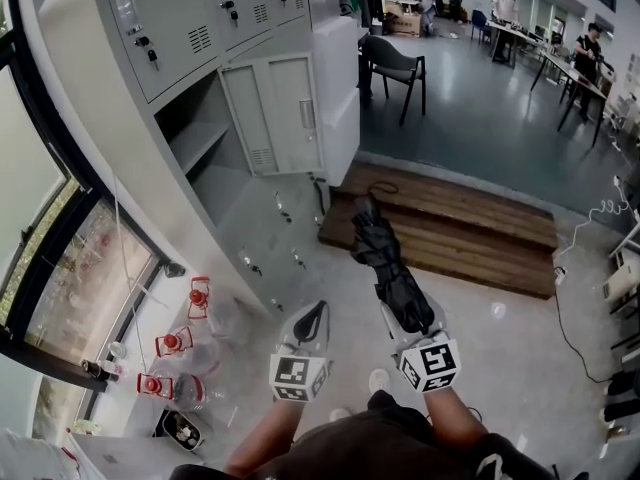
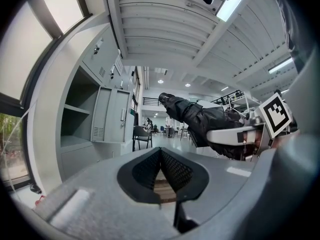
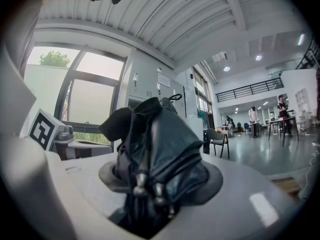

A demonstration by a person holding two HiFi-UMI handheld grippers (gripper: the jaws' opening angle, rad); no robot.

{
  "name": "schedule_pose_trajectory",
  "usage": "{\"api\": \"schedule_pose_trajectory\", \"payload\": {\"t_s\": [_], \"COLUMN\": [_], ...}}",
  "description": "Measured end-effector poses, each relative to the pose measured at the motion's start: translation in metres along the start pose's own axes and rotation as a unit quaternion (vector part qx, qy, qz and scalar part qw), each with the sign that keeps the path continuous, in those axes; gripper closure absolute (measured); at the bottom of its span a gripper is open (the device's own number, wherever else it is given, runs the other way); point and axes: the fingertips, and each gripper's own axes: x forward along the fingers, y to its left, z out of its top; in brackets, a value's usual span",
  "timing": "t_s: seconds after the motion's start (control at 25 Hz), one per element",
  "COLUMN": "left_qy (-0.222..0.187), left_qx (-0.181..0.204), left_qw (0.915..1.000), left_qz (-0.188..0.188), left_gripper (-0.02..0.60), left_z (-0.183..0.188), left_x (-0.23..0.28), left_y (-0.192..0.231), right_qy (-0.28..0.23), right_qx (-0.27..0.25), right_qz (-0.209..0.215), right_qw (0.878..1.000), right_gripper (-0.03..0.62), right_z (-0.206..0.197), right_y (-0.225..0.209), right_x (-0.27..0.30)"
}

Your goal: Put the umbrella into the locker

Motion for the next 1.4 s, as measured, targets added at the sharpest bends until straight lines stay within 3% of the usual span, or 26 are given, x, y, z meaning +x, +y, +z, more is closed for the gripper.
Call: {"api": "schedule_pose_trajectory", "payload": {"t_s": [0.48,0.88,1.4], "left_qy": [0.017,0.038,0.055], "left_qx": [0.004,0.019,0.014], "left_qw": [0.9997,0.998,0.9931], "left_qz": [0.014,0.047,0.103], "left_gripper": [0.577,0.577,0.577], "left_z": [-0.002,-0.009,-0.013], "left_x": [0.079,0.141,0.166], "left_y": [-0.001,0.007,0.02], "right_qy": [0.01,0.01,0.011], "right_qx": [0.015,0.027,0.027], "right_qz": [0.011,0.061,0.125], "right_qw": [1.0,0.998,0.992], "right_gripper": [0.367,0.367,0.367], "right_z": [-0.007,-0.009,-0.016], "right_y": [-0.072,-0.118,-0.134], "right_x": [0.047,0.097,0.137]}}
